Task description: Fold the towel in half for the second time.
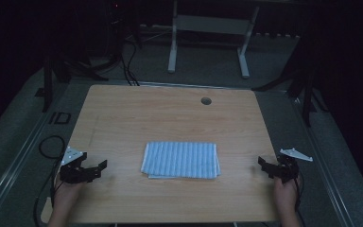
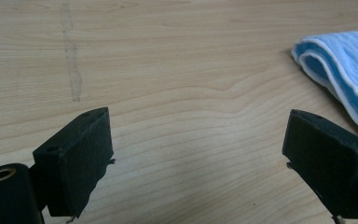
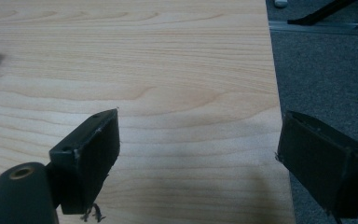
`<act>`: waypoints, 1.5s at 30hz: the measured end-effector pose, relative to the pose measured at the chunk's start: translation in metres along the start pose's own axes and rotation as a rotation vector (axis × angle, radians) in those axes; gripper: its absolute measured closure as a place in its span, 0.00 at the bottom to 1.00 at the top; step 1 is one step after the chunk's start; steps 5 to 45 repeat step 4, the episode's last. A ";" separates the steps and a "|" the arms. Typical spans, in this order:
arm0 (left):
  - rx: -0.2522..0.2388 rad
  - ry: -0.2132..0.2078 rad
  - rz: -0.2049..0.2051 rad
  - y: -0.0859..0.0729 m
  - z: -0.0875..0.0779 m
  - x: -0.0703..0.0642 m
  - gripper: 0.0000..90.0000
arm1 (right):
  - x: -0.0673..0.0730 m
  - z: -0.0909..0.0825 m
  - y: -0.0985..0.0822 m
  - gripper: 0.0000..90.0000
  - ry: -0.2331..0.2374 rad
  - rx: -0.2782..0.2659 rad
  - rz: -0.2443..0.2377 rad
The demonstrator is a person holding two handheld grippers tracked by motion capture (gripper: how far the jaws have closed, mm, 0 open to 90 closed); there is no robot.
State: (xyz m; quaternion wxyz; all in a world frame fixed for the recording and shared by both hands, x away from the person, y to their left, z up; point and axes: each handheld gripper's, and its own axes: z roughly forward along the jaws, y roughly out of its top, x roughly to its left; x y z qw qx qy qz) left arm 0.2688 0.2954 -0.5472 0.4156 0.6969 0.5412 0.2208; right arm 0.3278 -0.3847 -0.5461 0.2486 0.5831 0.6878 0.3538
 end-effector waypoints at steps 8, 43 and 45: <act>0.005 -0.006 -0.005 0.000 0.001 0.000 0.09 | -0.001 0.000 0.000 0.14 0.002 0.006 0.008; 0.005 -0.006 -0.005 0.000 0.001 0.000 0.09 | -0.001 0.000 0.000 0.14 0.002 0.006 0.008; 0.005 -0.006 -0.005 0.000 0.001 0.000 0.09 | -0.001 0.000 0.000 0.14 0.002 0.006 0.008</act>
